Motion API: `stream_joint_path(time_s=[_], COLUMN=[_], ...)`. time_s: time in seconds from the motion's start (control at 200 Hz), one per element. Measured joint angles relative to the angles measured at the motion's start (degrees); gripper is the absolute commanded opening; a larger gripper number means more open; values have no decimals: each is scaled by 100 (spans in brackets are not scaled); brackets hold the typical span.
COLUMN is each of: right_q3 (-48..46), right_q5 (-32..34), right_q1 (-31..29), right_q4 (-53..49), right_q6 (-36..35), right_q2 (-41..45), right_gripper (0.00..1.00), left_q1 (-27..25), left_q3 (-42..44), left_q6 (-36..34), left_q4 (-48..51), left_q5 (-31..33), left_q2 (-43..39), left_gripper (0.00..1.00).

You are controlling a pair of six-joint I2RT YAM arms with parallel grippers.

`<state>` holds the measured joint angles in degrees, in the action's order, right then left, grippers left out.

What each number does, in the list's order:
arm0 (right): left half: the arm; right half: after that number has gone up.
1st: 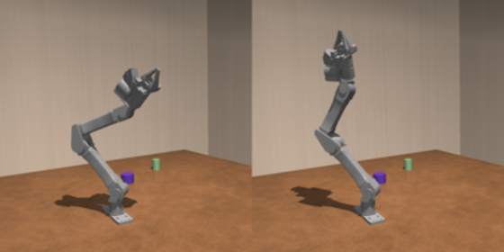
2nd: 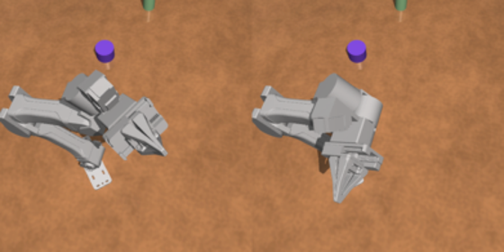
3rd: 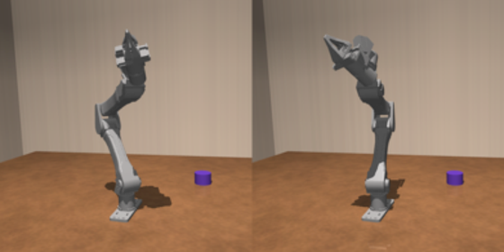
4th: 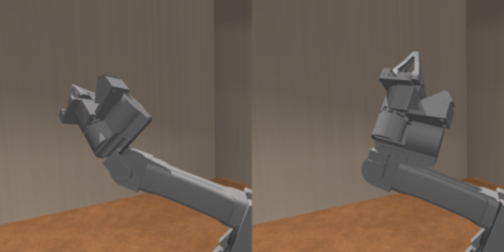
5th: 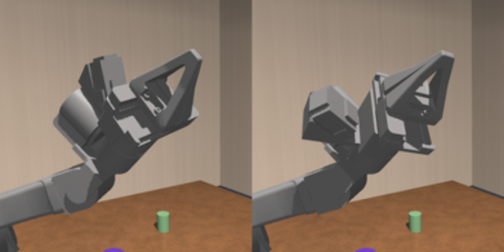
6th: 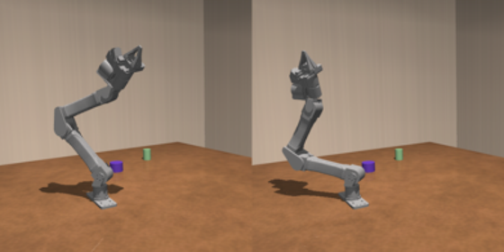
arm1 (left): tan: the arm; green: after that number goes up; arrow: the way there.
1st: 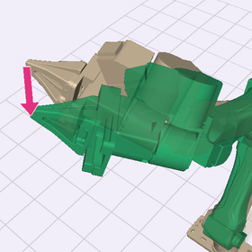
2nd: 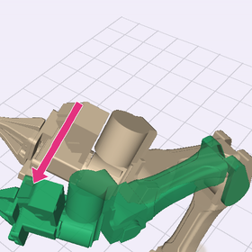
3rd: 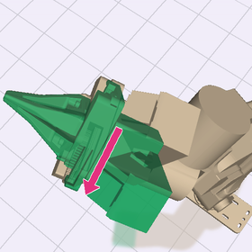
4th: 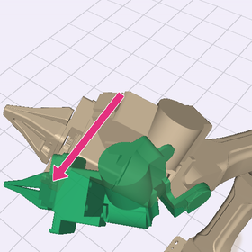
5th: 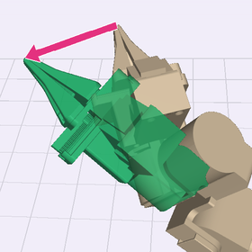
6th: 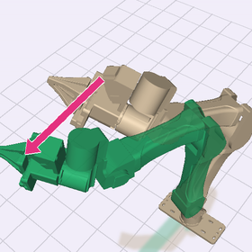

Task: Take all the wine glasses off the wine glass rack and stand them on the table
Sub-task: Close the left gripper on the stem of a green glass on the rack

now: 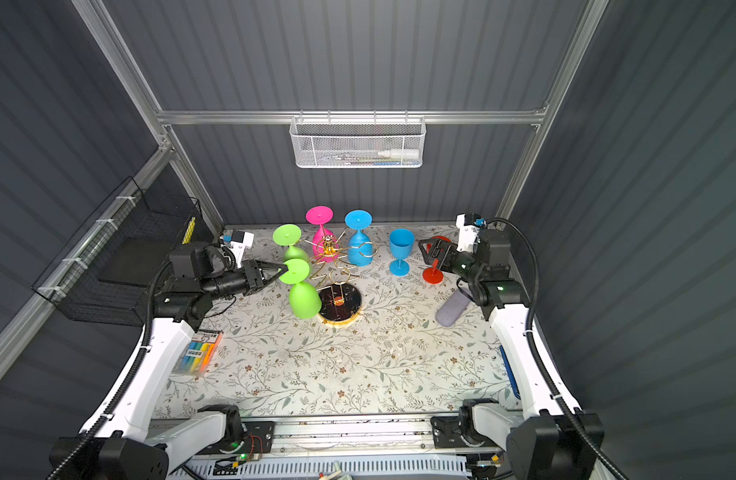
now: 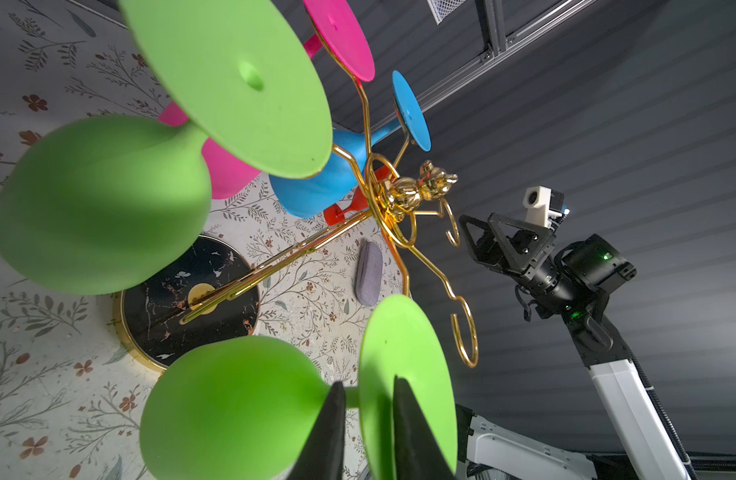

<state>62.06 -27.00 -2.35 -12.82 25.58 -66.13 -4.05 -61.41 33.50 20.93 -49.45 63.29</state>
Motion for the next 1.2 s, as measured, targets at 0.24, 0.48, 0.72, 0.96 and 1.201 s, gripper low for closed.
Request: stream_joint_path(time_s=[0.24, 0.48, 0.72, 0.96, 1.201], right_q3=[-20, -101, -101, -109, -164], right_q5=[-9, -11, -13, -22, -24], right_q1=[0, 0, 0, 0, 0], right_q4=[48, 101, 125, 129, 125], right_q6=[15, 39, 39, 39, 39], right_q2=[0, 0, 2, 9, 63], right_gripper=[94, 94, 95, 95, 95], left_q1=[0, 0, -4, -4, -4], left_q3=[-52, -164, -164, -164, -192], left_q6=[81, 232, 420, 713, 883], left_q4=[7, -133, -146, -396, -520], left_q5=[-7, -181, -232, -339, -398], left_q2=[-2, -59, -61, -61, -52], left_gripper=[11, 4, 0, 0, 0])
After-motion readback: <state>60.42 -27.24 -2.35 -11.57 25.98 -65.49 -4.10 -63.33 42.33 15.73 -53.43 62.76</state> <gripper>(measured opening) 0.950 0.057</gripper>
